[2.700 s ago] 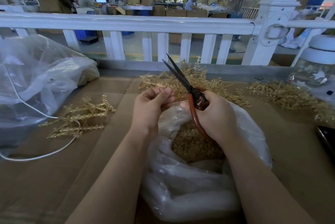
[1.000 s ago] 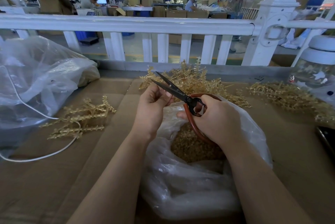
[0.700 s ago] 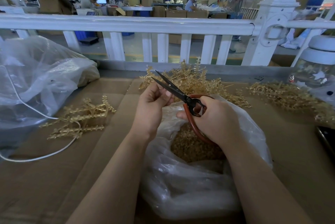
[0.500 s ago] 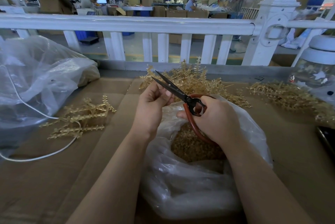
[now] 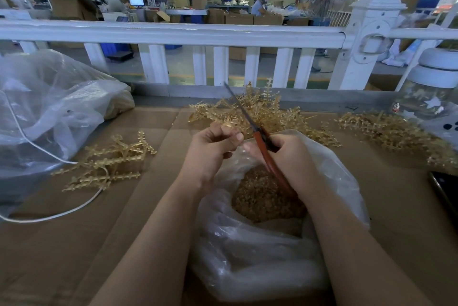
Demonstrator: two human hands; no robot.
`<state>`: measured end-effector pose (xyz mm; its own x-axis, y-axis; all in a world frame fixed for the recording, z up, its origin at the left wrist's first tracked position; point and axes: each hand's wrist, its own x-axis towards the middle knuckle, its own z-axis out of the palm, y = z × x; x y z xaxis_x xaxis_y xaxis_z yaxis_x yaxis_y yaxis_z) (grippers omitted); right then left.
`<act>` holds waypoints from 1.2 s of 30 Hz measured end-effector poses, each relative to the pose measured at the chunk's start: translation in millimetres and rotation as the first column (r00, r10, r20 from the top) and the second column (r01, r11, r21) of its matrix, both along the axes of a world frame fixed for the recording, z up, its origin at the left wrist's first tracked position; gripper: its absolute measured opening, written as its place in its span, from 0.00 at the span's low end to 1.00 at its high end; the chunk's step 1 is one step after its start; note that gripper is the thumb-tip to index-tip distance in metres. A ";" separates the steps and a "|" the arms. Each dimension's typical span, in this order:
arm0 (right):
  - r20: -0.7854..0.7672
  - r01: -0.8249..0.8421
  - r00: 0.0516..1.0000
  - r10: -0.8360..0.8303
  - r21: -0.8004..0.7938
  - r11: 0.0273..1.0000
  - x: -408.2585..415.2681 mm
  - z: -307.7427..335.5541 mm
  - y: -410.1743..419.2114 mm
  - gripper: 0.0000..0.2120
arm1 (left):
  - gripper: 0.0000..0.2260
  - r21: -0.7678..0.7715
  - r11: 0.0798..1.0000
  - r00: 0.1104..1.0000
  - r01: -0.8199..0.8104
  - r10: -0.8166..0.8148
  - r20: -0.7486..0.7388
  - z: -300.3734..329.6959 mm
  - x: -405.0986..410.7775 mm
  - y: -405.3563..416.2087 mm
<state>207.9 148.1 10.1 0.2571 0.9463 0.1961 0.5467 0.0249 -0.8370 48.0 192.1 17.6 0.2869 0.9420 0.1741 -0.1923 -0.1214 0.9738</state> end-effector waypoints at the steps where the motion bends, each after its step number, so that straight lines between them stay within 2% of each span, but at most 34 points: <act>1: -0.111 -0.012 0.994 0.013 0.008 1.000 -1.0 1.7 -0.3 0.17 | 0.13 -0.001 1.000 1.000 0.010 -0.010 -0.027 -0.4 0.4 -0.7; 4: -0.376 -0.044 0.925 0.059 0.047 0.998 -1.2 5.6 -2.3 0.12 | 0.11 -0.023 0.999 0.996 0.027 -0.028 -0.079 -0.3 0.9 -1.9; 6: -0.425 -0.056 0.902 0.074 0.055 0.997 -1.6 6.3 -2.4 0.09 | 0.11 -0.043 0.998 0.996 0.036 -0.039 -0.079 0.1 0.1 -1.8; 10: -0.401 -0.039 0.914 0.062 0.065 0.997 -2.7 3.4 -0.9 0.07 | 0.06 -0.050 0.995 0.994 0.084 -0.088 -0.071 1.5 -0.5 -4.4; 14: -0.359 -0.034 0.932 0.054 0.063 0.997 -1.3 1.4 -0.1 0.08 | 0.05 -0.027 0.997 0.997 0.069 -0.070 -0.045 1.8 1.9 -6.1; 21: -0.282 -0.012 0.959 0.022 0.038 0.999 -2.7 1.0 3.0 0.09 | 0.05 -0.053 0.998 0.988 0.033 -0.040 -0.147 -0.5 -0.3 -0.7; 30: -0.257 -0.020 0.966 0.027 0.030 0.999 -4.5 1.2 3.1 0.07 | 0.06 -0.196 0.980 0.999 -0.031 0.028 -0.018 0.7 1.9 -0.4; 36: -0.190 0.010 0.982 0.003 0.067 0.998 -5.7 -1.5 3.2 0.11 | 0.08 -0.255 0.966 0.998 -0.044 0.052 0.025 2.5 2.2 0.6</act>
